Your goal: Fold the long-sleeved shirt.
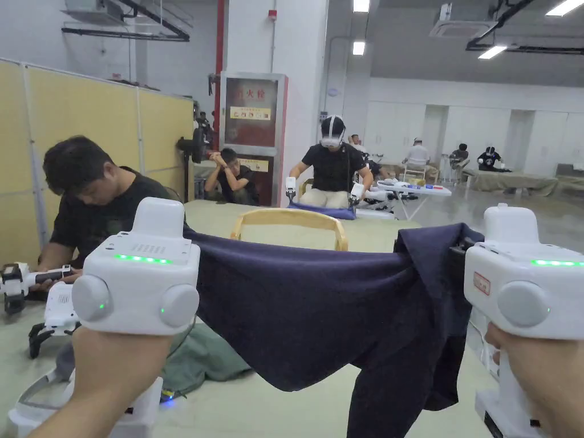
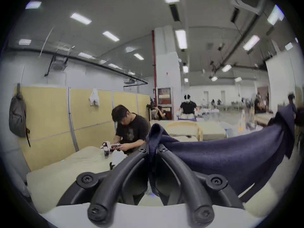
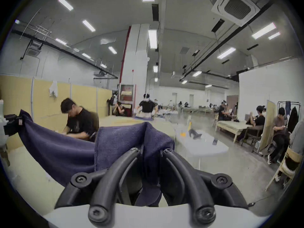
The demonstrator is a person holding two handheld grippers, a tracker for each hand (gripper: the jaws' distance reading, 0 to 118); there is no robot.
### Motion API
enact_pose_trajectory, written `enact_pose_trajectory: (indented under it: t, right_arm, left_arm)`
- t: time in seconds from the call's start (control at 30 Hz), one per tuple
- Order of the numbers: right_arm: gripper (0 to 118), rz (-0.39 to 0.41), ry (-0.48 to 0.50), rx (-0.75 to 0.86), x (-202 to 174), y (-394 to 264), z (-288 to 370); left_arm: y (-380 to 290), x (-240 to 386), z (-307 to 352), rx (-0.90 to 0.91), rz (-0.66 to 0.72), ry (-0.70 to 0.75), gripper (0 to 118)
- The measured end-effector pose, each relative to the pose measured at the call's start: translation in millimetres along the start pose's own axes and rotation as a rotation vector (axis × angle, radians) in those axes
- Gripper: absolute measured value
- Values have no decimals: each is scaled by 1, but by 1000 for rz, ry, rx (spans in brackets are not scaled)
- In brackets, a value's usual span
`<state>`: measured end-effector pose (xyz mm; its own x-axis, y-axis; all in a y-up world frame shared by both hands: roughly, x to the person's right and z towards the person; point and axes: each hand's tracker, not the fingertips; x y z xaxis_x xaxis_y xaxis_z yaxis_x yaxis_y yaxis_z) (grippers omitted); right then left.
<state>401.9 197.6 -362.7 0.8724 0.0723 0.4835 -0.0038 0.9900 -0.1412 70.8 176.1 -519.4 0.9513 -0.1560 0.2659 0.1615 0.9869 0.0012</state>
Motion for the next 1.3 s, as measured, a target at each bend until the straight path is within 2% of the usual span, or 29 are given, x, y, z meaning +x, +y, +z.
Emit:
enact_pose_trajectory:
  t: [0.07,0.1,0.17,0.23,0.3,0.37,0.43,0.5,0.53,0.7,0.83,0.87,0.93,0.97,1.0,1.03,1.07,1.1,1.13,1.2,1.3]
  right_arm:
    - [31,22,25,-64,3,-50,19]
    - [31,60,39,-95,4,-76,32]
    - [31,83,75,-143,6,-126,58]
    - [31,84,117,-222,10,-171,85]
    - [31,144,170,-298,13,-214,117]
    - [31,157,213,-364,16,-247,145]
    - [31,119,258,-427,20,-274,169]
    - [31,100,275,-466,25,-291,195]
    - [31,78,292,-478,27,-296,204]
    - [31,98,350,-546,42,-310,239]
    - [31,54,392,-607,53,-316,246]
    - [31,45,418,-629,54,-318,246]
    - [31,63,424,-647,55,-321,245]
    - [31,78,433,-668,55,-322,245]
    - [31,82,441,-667,57,-321,244]
    - [31,92,442,-663,60,-319,243]
    - [34,94,449,-661,63,-312,242]
    - [42,98,458,-651,66,-304,243]
    - [61,98,462,-617,70,-295,244]
    - [118,80,424,-513,79,-271,243]
    - [118,36,419,-394,82,-257,239]
  left_arm:
    - [-47,4,18,-81,-36,-21,9]
    - [-70,5,27,-115,3,-37,9]
    - [-111,7,47,-185,7,-50,9]
    - [-148,10,70,-235,-58,-47,9]
    - [-185,13,96,-292,-149,-84,9]
    - [-217,15,123,-348,-136,-131,9]
    - [-244,11,152,-413,-106,-243,9]
    - [-265,9,182,-469,-207,-231,9]
    - [-273,7,191,-496,-204,-254,9]
    - [-292,-10,213,-748,-200,-312,9]
    - [-298,-17,225,-814,-245,-324,9]
    - [-295,-17,225,-810,-208,-324,9]
    - [-288,-15,219,-829,-212,-301,9]
    - [-287,-14,213,-909,-217,-328,9]
    - [-287,-13,209,-960,-209,-345,12]
    - [-285,-13,206,-978,-203,-339,28]
    - [-282,-14,205,-999,-208,-316,64]
    - [-276,-20,206,-1008,-226,-300,113]
    - [-274,-25,206,-981,-195,-321,118]
    - [-254,-42,213,-902,-91,-341,118]
    - [-237,-57,209,-845,-105,-283,118]
